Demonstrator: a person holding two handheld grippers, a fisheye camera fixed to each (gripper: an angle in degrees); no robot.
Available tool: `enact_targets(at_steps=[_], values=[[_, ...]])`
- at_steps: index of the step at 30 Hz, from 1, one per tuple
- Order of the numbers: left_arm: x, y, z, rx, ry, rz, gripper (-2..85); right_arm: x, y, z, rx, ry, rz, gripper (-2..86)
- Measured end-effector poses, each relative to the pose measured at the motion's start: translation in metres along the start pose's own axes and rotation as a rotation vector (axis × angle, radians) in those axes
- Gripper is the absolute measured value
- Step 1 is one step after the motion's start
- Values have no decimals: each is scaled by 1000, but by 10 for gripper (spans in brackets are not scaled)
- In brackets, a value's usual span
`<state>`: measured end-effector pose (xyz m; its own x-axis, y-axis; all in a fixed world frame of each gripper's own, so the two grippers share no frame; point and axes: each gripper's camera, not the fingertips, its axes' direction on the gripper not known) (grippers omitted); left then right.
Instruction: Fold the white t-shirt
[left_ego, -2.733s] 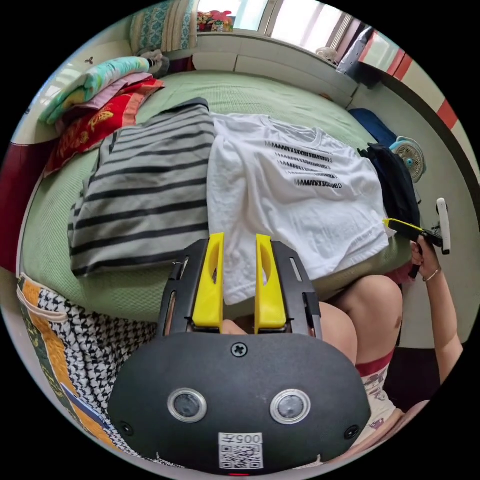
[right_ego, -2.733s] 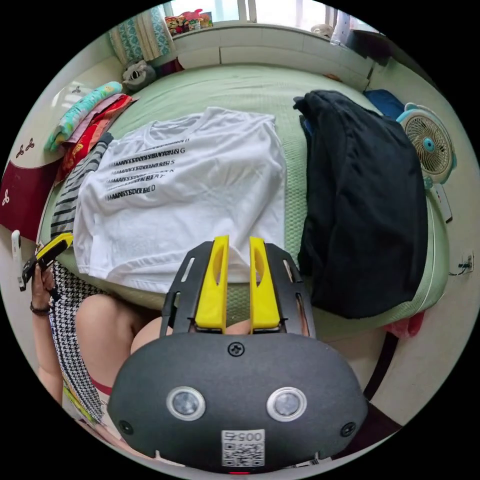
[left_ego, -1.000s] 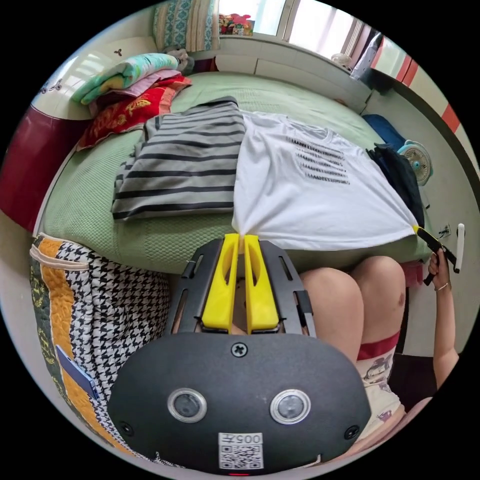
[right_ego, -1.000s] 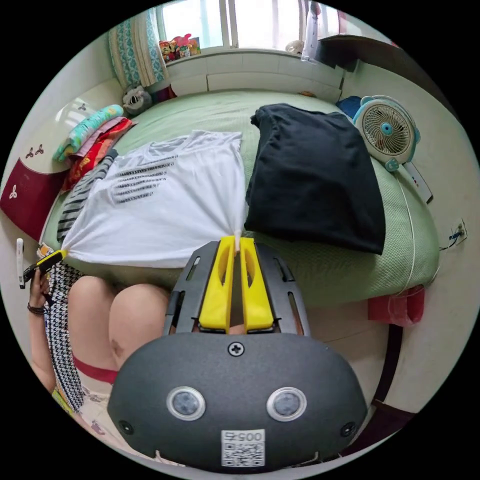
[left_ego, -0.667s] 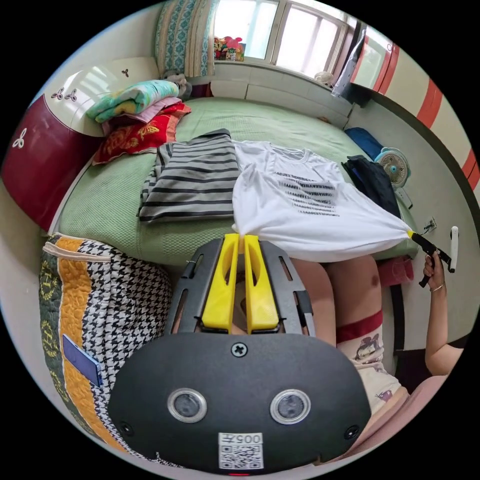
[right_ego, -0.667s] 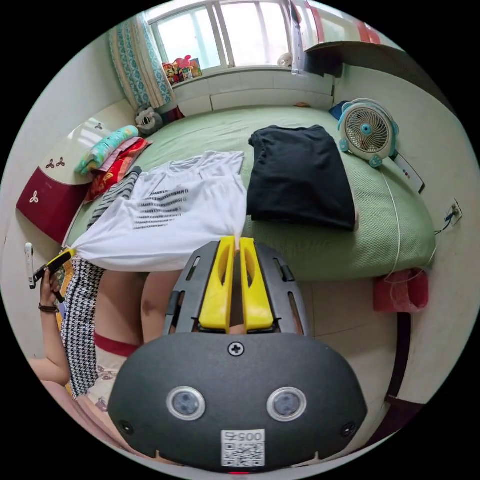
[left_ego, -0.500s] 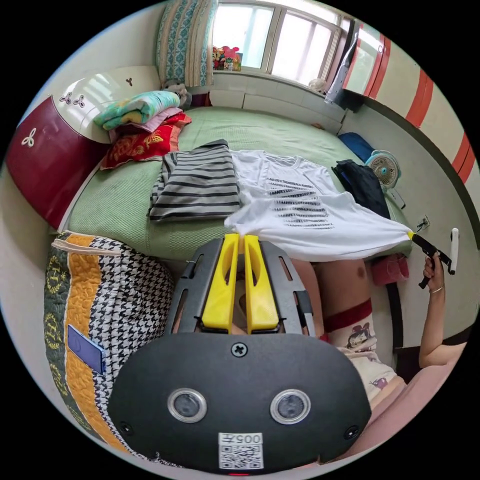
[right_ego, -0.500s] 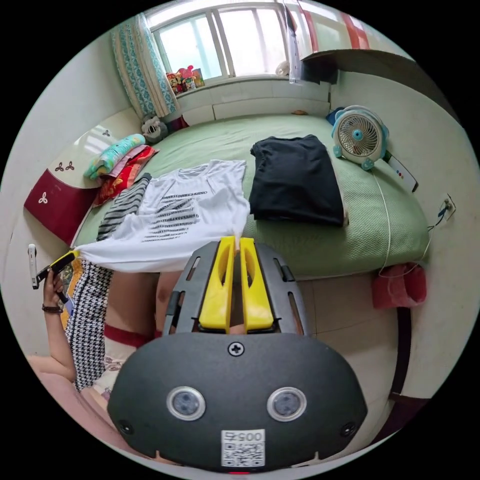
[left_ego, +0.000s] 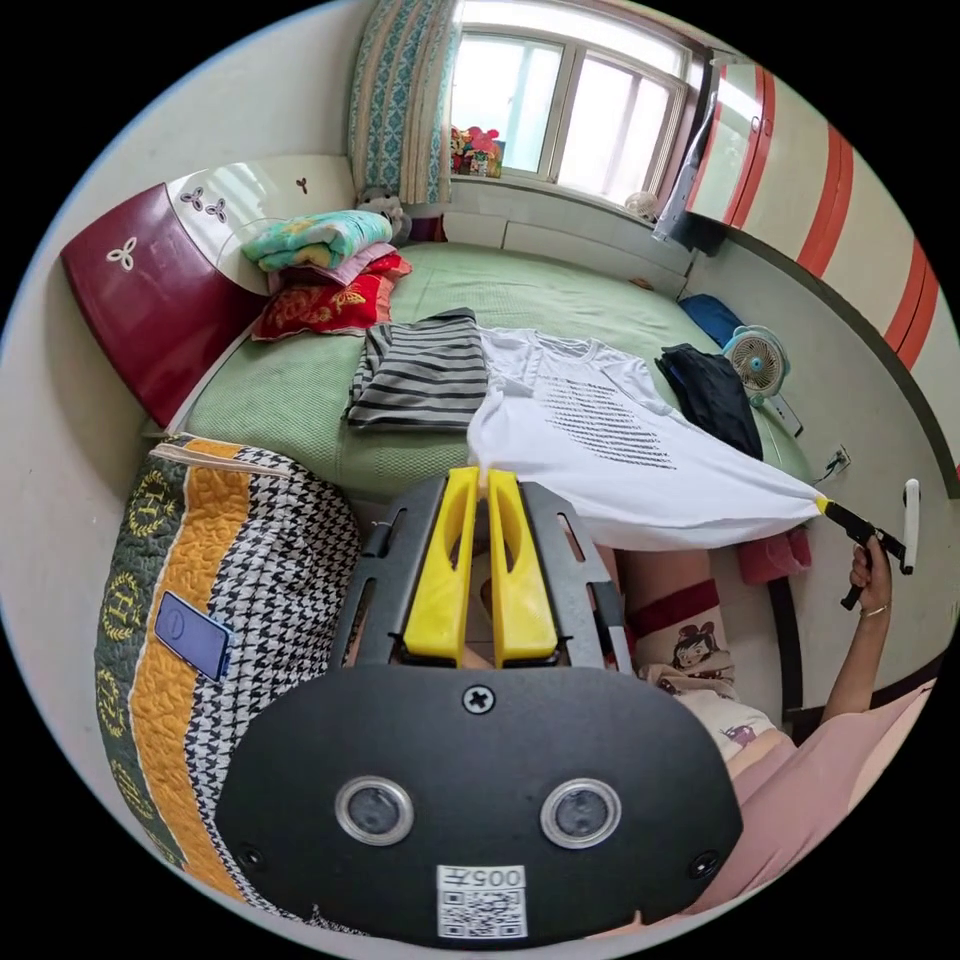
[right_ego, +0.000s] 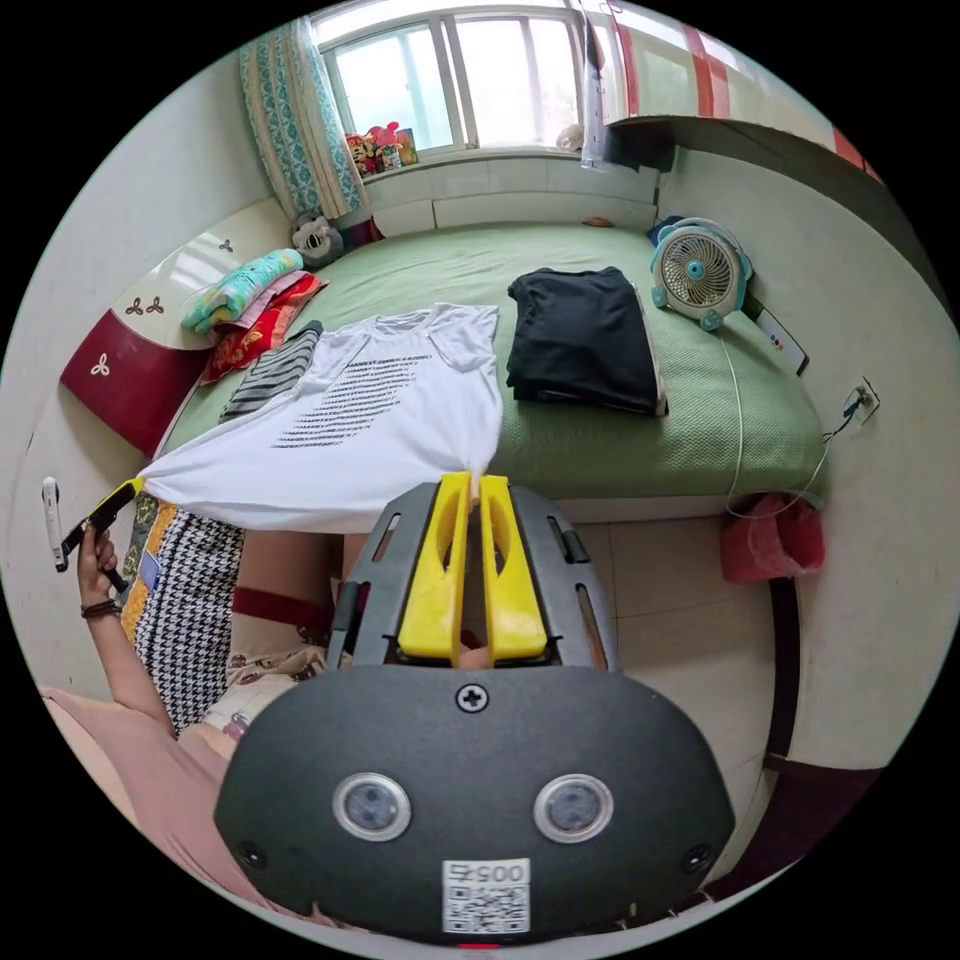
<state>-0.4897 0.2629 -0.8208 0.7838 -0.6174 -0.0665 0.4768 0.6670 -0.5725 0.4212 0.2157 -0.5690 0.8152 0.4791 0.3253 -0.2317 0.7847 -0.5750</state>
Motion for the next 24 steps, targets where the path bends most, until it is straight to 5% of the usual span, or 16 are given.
enact_targets(at_steps=[24], values=[[12,-64,27,-15,-9,19,0,-9,-36,11,6,16,27,-13]])
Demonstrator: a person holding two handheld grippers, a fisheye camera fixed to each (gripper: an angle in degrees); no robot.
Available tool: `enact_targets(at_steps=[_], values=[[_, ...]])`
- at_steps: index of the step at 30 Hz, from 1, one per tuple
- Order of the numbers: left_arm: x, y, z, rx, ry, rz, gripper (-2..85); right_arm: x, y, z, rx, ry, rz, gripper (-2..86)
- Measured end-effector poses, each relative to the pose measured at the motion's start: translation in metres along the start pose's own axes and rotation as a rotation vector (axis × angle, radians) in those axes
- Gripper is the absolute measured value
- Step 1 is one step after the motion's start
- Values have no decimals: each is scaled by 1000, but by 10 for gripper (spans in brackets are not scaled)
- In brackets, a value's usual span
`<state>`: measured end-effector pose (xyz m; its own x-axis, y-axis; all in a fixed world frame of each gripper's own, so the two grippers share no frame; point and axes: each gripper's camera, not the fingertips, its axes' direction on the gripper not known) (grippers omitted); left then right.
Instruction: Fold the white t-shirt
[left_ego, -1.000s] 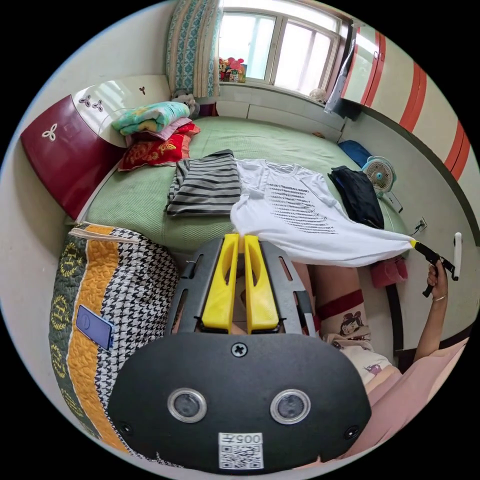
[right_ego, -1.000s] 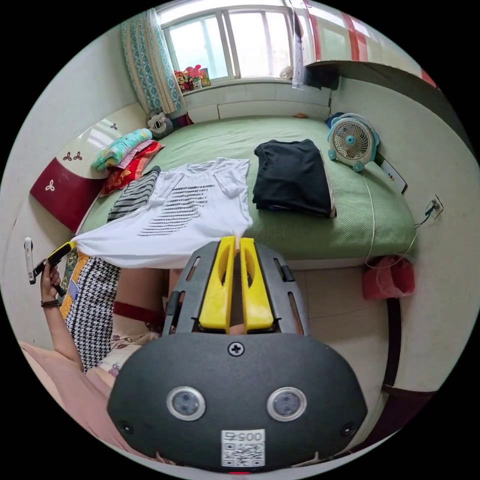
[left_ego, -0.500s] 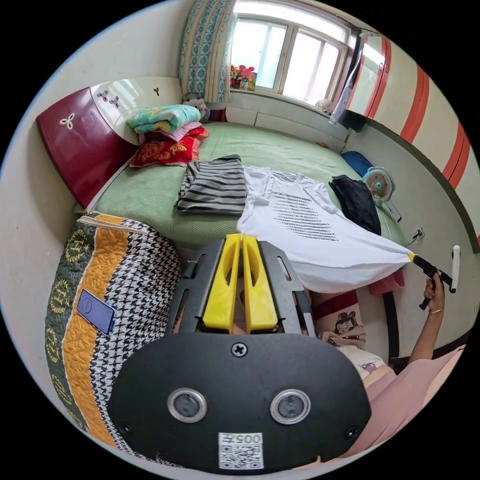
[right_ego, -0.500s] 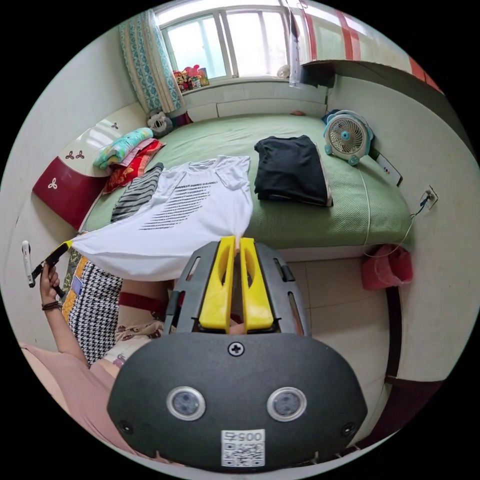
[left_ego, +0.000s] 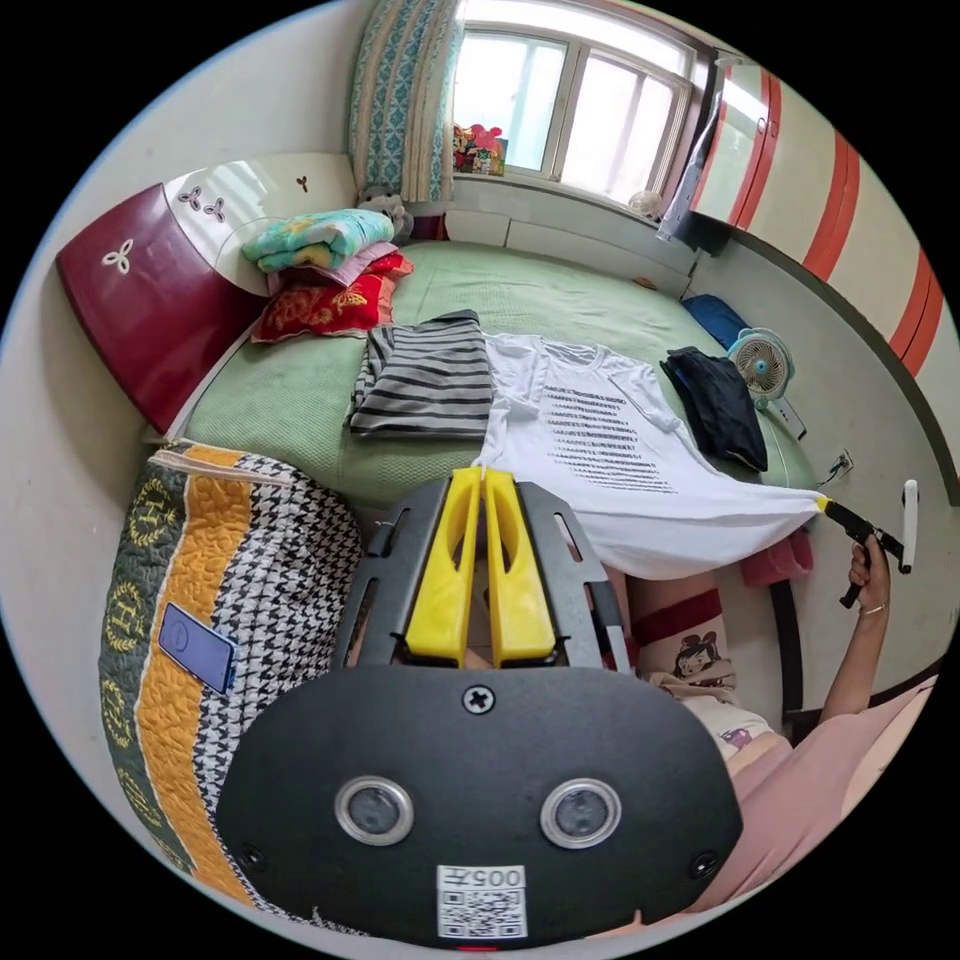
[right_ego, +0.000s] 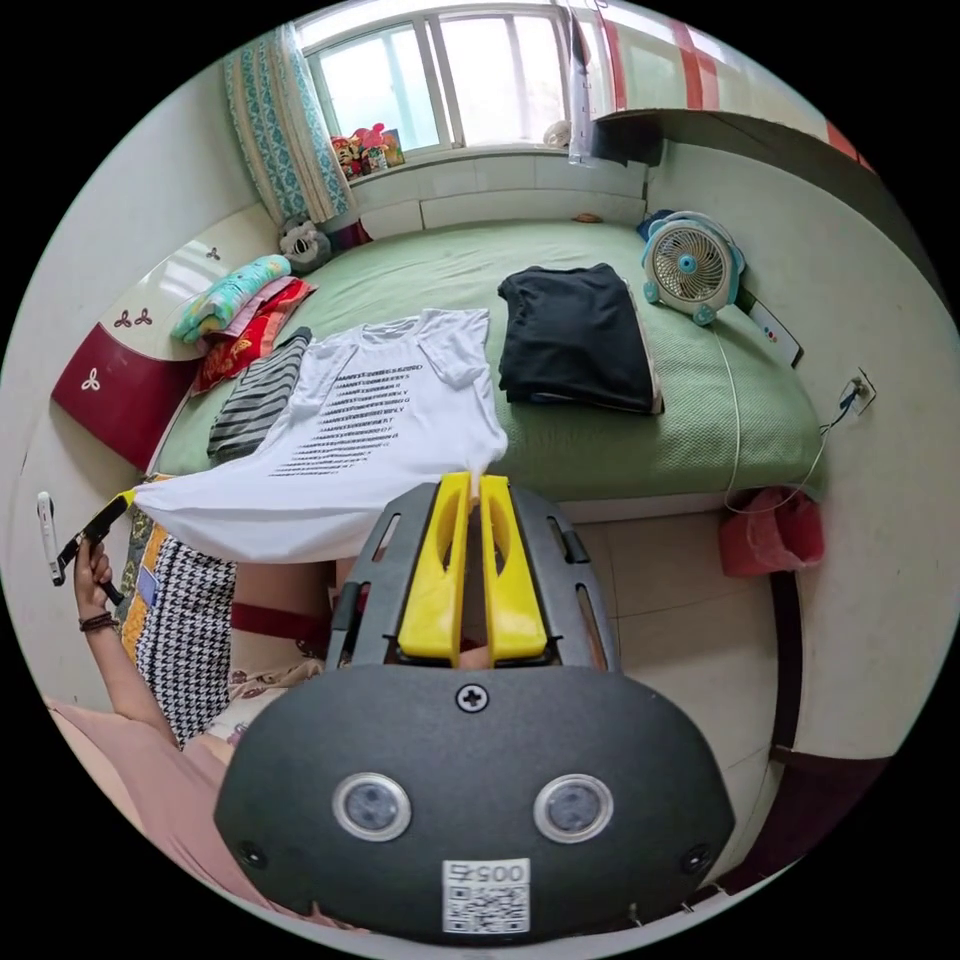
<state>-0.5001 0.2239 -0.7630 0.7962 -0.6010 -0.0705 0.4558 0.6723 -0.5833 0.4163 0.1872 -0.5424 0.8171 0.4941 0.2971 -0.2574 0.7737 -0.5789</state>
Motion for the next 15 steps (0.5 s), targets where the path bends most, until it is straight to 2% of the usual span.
enact_targets(at_steps=[9,15], values=[[20,-111,63,11,-59,96,0,-20,-84,35,55,65,-49,-13],[22,-201,150,-73,-89,101,0,-37,-165,83,73,99,-94,-13]])
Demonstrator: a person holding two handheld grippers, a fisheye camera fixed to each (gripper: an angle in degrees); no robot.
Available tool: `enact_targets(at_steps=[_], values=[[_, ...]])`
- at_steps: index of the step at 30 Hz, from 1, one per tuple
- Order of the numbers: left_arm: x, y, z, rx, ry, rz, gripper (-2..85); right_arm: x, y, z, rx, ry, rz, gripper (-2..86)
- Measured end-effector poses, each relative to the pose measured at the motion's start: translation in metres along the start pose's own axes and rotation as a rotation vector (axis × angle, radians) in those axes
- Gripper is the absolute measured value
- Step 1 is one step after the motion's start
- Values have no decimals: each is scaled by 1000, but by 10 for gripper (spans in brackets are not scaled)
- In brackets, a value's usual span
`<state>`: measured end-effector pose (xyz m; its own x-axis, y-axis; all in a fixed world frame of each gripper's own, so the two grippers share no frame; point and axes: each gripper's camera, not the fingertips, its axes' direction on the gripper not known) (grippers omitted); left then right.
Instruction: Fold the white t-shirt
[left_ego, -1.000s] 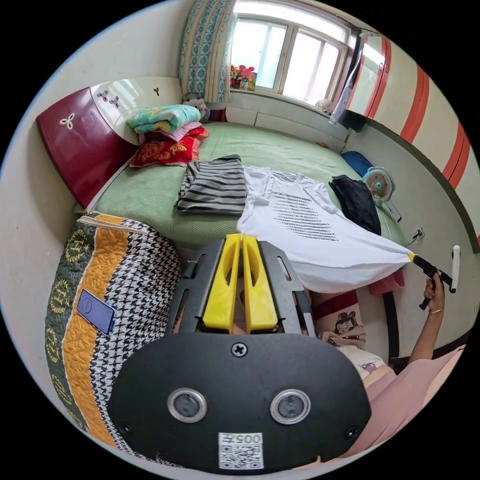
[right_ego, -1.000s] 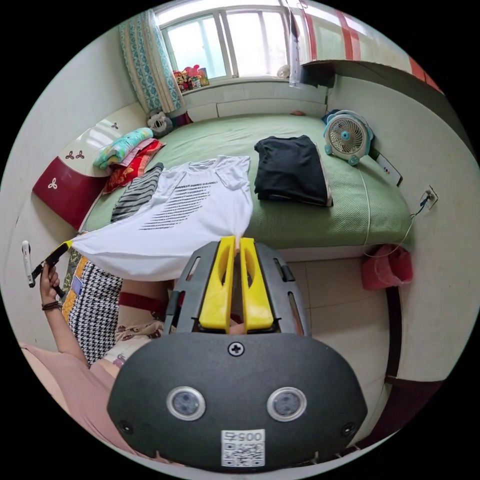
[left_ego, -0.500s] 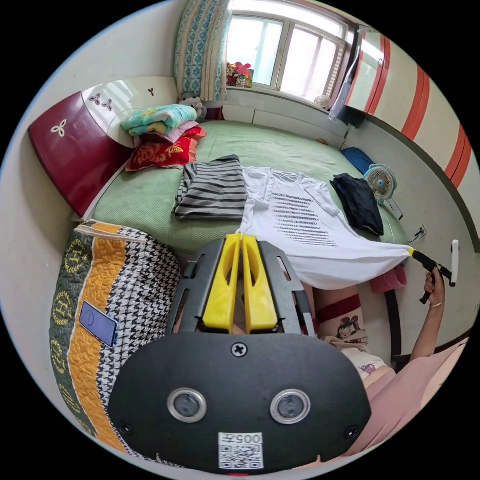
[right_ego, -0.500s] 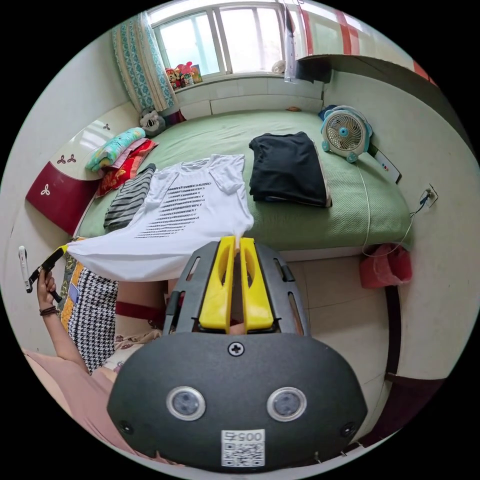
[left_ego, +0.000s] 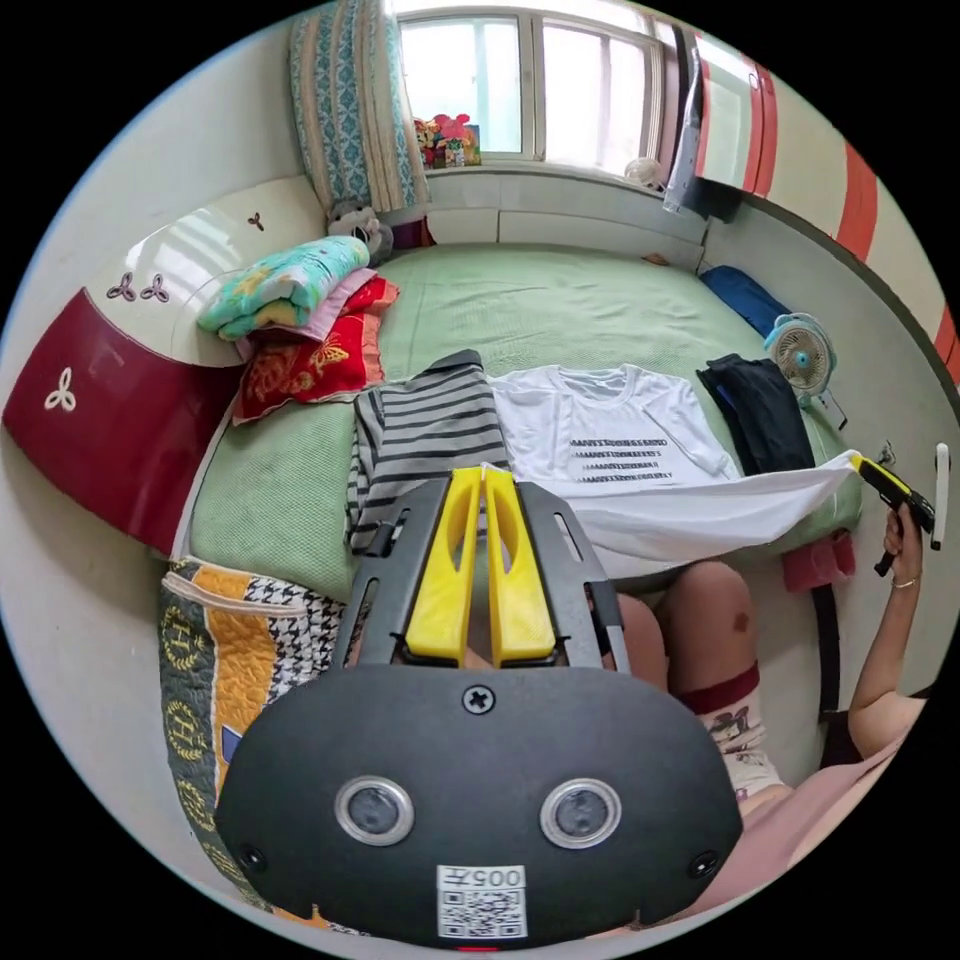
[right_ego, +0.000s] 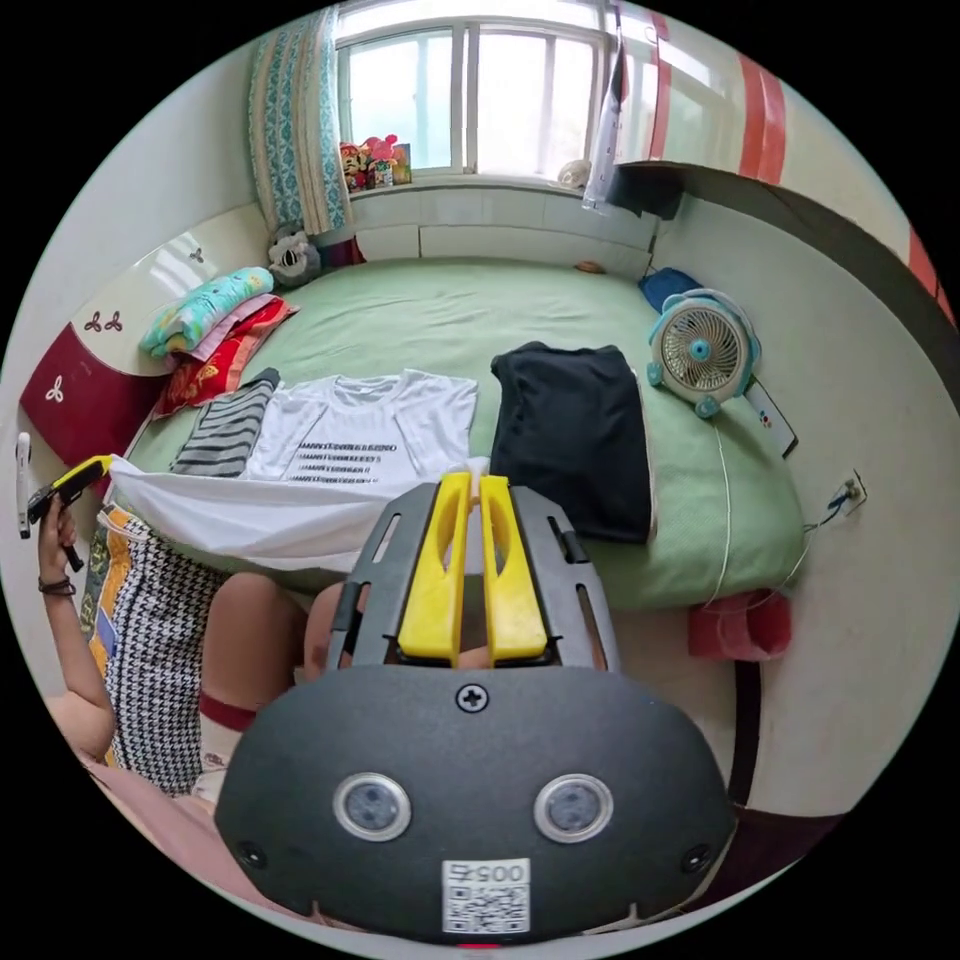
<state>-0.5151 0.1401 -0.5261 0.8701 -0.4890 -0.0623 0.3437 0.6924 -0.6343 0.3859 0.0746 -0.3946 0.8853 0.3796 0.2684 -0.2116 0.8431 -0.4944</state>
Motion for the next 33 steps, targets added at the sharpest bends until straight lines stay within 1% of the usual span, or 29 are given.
enact_targets(at_steps=[4,8,10,12,13,14,15,17,19,22,24,26,29,33], values=[[-3,-78,76,-89,12,12,2,-7,-61,55,-32,25,-16,-13],[-9,-165,166,-168,62,-30,8,-16,-143,147,-128,73,-11,-13],[-13,-200,206,-188,62,-69,13,-17,-179,188,-161,62,18,-12],[-19,-226,244,-169,67,-130,24,-14,-216,240,-175,-5,106,-6],[-24,-238,269,-203,57,-175,48,-11,-223,253,-185,-19,140,0],[-27,-245,289,-232,52,-178,74,-6,-232,276,-221,-32,218,14],[-29,-247,296,-230,43,-185,87,-3,-235,291,-236,-35,272,30],[-35,-242,315,-192,52,-184,105,-3,-230,303,-200,-39,296,45],[-36,-228,325,-181,81,-146,110,-8,-219,309,-184,-64,248,55],[-30,-189,337,-191,104,-43,119,-22,-182,307,-189,-73,116,66],[-24,-159,342,-216,147,9,125,-32,-140,297,-213,-80,26,76],[-16,-120,347,-232,230,33,133,-37,-108,290,-238,-86,-2,80],[-2,-83,354,-232,293,51,140,-45,-66,288,-286,-116,-24,89],[18,-66,379,-263,313,66,152,-54,-44,314,-315,-76,7,117]])
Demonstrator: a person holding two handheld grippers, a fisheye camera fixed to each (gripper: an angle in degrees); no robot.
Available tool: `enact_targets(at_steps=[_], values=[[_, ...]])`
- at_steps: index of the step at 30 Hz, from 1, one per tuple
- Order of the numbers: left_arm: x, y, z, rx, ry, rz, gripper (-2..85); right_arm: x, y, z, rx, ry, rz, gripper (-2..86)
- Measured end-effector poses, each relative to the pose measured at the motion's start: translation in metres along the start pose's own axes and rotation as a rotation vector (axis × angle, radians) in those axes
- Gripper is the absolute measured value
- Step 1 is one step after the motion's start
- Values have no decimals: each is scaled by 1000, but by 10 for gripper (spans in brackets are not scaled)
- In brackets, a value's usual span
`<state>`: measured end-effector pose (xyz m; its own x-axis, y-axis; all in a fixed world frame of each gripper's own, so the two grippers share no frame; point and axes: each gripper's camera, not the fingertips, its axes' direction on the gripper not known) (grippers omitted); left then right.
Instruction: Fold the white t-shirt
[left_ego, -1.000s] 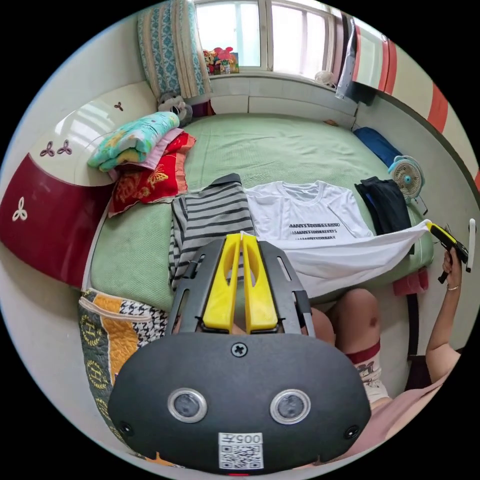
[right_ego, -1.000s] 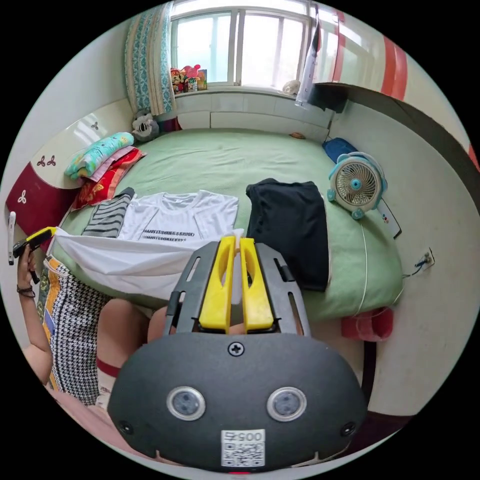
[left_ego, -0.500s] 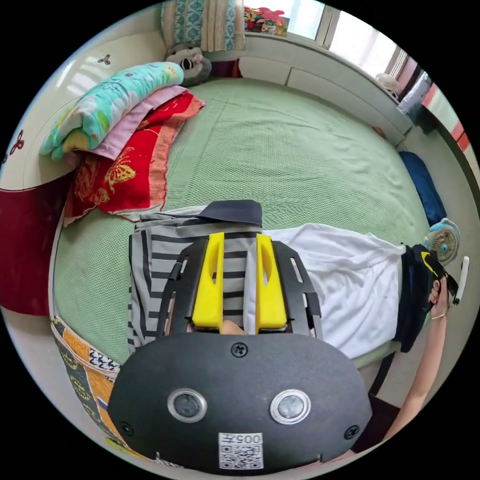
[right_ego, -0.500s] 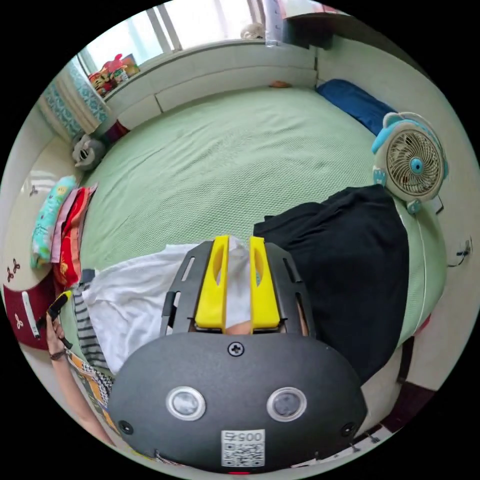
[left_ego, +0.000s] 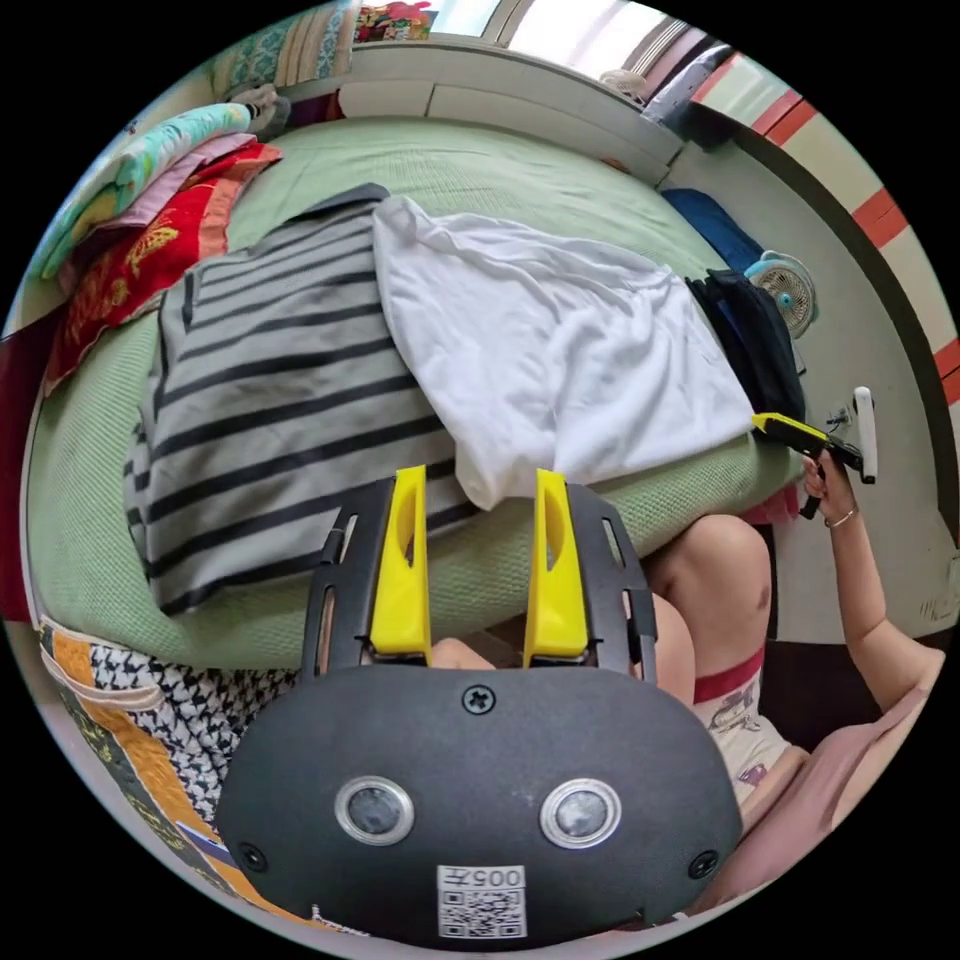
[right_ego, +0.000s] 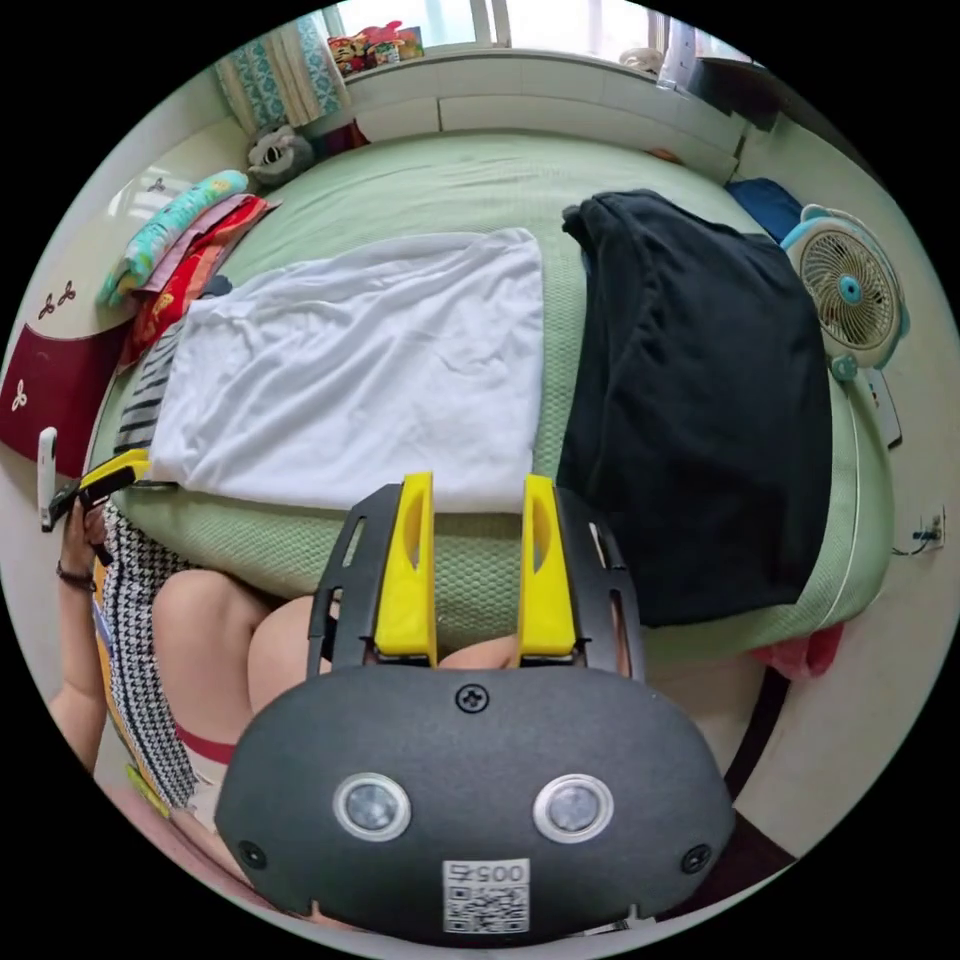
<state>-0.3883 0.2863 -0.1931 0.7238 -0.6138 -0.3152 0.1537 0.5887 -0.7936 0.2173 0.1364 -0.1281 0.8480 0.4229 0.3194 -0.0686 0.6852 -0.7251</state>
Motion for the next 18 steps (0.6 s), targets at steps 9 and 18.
enact_targets(at_steps=[9,18], values=[[14,3,42,42,-188,-71,34,-18,-1,37,-30,51,11,35],[11,34,21,78,-132,-41,-1,6,40,2,41,15,9,-11]])
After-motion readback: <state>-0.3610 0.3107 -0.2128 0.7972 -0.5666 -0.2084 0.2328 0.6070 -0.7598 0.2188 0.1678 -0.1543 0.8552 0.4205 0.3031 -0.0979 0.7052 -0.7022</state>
